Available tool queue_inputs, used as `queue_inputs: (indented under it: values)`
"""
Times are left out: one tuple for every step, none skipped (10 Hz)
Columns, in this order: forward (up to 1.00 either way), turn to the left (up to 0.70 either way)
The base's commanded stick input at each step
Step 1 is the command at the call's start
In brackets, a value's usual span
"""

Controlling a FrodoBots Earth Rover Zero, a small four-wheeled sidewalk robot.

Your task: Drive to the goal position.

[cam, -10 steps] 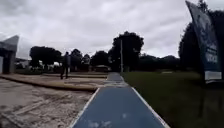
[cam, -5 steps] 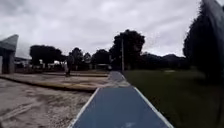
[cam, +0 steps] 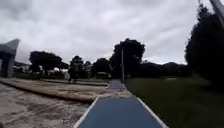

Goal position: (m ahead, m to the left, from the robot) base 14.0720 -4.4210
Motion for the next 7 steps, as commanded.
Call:
queue_inputs:
  values:
    - [0.50, 0.00]
    - [0.50, 0.00]
    - [0.50, 0.00]
    - [0.50, 0.00]
    - [0.50, -0.02]
    - [0.50, -0.10]
    - [0.50, -0.40]
